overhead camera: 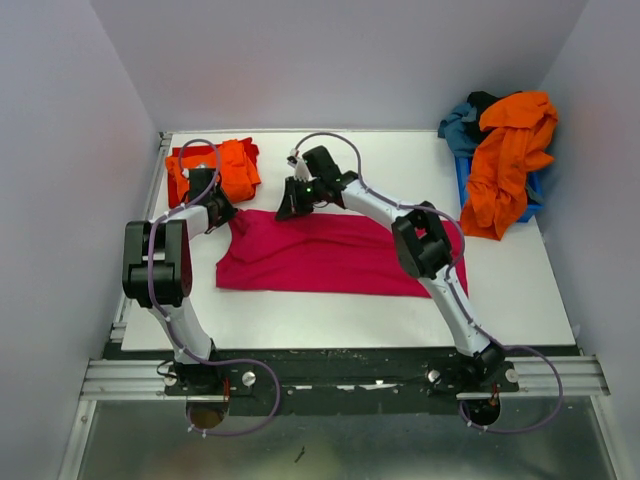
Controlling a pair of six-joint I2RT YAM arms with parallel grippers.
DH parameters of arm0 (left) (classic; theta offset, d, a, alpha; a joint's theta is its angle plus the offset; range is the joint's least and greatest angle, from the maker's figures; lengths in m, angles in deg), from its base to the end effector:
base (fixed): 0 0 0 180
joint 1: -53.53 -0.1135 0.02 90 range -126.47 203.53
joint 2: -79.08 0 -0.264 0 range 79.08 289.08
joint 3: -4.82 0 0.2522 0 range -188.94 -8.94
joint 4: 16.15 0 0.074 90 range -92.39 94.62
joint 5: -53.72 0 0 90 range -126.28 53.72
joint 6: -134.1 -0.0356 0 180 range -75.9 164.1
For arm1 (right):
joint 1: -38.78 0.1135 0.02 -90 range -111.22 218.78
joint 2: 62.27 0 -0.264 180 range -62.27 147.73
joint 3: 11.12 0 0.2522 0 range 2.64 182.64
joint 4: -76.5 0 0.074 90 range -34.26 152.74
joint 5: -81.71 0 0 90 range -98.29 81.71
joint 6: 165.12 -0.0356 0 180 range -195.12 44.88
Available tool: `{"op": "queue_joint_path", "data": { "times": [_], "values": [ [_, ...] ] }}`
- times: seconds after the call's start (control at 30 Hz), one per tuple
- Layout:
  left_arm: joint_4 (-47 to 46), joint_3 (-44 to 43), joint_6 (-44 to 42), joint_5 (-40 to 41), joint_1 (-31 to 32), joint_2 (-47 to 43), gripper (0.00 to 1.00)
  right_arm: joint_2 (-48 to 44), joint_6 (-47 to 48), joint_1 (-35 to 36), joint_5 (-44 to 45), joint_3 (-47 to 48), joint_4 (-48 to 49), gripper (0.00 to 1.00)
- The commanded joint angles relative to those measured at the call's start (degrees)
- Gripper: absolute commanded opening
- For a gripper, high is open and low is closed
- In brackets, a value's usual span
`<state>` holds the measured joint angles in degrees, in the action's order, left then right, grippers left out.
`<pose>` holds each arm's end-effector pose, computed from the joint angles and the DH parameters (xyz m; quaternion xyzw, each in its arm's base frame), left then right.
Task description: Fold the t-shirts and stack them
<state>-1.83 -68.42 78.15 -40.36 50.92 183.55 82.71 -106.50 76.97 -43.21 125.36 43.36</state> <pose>0.3780 0.0147 0.1602 -0.2782 0.8824 -0.1341 0.3549 0.4297 0.3639 0.1592 -0.1744 0.8614 0.4477 0.1648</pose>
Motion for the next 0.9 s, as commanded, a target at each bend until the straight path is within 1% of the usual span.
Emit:
{"op": "queue_joint_path", "data": {
  "times": [0.0, 0.03, 0.13, 0.33, 0.37, 0.4, 0.43, 0.5, 0.53, 0.6, 0.77, 0.87],
  "values": [
    [1.1, -1.7, -1.4, 0.0, -0.6, 1.2, 0.0, -2.2, 0.3, 0.4, -2.1, -3.5, 1.3, 0.03],
    [1.0, -1.7, -1.5, 0.1, -0.6, 1.1, 0.0, -3.4, 0.7, 0.4, -2.0, -5.2, 1.6, 0.01],
    [1.4, -1.8, -1.8, 0.5, -0.6, 0.8, 0.0, -6.5, 1.1, 0.4, -1.3, -9.8, 3.1, 0.01],
    [2.2, -2.2, -2.6, 1.8, -0.7, 0.5, 0.0, -10.9, 2.0, 0.4, -1.4, -16.3, 4.8, 0.01],
    [2.3, -2.5, -2.7, 1.8, -0.7, 0.6, 0.0, -11.6, 2.0, 0.4, -0.9, -17.6, 5.7, 0.04],
    [2.3, -2.5, -2.7, 1.7, -0.8, 0.6, 0.0, -12.3, 2.2, 0.4, -0.1, -18.3, 5.9, 0.13],
    [2.1, -2.3, -2.7, 1.7, -0.7, 0.6, 0.0, -12.4, 2.4, 0.4, 0.3, -18.5, 6.1, 0.2],
    [1.9, -2.1, -2.7, 1.6, -0.7, 0.5, 0.0, -11.8, 2.9, 0.4, 0.4, -17.3, 5.6, 0.2],
    [1.9, -2.1, -2.7, 1.6, -0.7, 0.3, 0.0, -11.3, 3.1, 0.4, 0.9, -16.2, 4.9, 0.23],
    [1.9, -2.0, -2.7, 1.4, -0.7, 0.2, 0.0, -10.3, 3.3, 0.4, 2.0, -14.3, 4.1, 0.33],
    [1.8, -2.0, -2.7, 1.4, -0.7, -0.1, 0.0, -5.6, 4.4, 0.4, 5.1, -6.5, -0.3, 0.34],
    [1.5, -1.9, -2.4, 1.3, -0.7, -0.1, 0.0, -3.8, 4.6, 0.4, 6.3, -3.5, -1.1, 0.36]
  ]
}}
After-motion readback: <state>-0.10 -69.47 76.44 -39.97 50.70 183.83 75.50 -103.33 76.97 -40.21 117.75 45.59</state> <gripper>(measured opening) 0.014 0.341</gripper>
